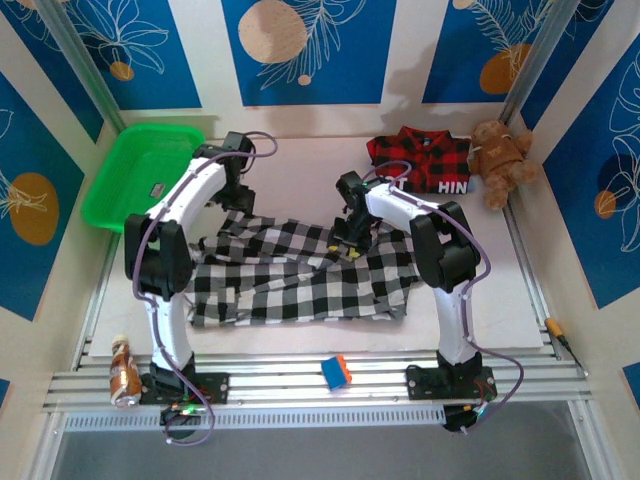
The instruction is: Fold and stack the long sleeve shirts
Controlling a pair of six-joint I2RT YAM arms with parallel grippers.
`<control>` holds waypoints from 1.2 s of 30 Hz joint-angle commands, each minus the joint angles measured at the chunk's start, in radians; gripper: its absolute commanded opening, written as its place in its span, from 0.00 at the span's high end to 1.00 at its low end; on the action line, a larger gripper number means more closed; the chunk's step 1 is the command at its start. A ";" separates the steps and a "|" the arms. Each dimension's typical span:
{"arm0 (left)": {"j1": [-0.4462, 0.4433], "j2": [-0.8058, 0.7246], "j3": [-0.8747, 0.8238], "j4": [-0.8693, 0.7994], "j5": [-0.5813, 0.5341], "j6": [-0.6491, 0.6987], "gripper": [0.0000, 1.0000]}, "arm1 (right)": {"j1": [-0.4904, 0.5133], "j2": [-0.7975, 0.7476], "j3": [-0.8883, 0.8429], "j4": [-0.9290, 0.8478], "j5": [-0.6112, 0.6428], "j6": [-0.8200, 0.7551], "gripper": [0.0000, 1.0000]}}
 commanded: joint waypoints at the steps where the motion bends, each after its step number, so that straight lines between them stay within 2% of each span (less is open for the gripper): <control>1: 0.013 0.073 0.017 -0.006 0.014 -0.022 0.20 | -0.006 0.010 -0.005 -0.050 0.054 -0.026 0.51; 4: 0.020 0.137 0.062 -0.015 -0.035 -0.008 0.22 | -0.004 0.004 -0.008 -0.051 0.054 -0.036 0.50; 11: 0.042 0.237 0.119 0.018 -0.027 0.014 0.29 | 0.003 -0.050 -0.010 -0.052 0.066 -0.059 0.47; 20: 0.075 0.300 0.125 0.093 0.125 0.034 0.33 | 0.017 -0.095 0.007 -0.067 0.075 -0.084 0.44; 26: 0.084 0.351 0.144 0.063 0.144 0.019 0.42 | 0.031 -0.096 0.053 -0.080 0.075 -0.094 0.43; 32: 0.086 0.353 0.113 0.062 0.187 0.023 0.68 | 0.044 -0.096 0.096 -0.084 0.084 -0.102 0.42; 36: 0.086 0.326 0.062 0.071 0.199 0.028 0.93 | 0.041 -0.093 0.103 -0.080 0.081 -0.096 0.42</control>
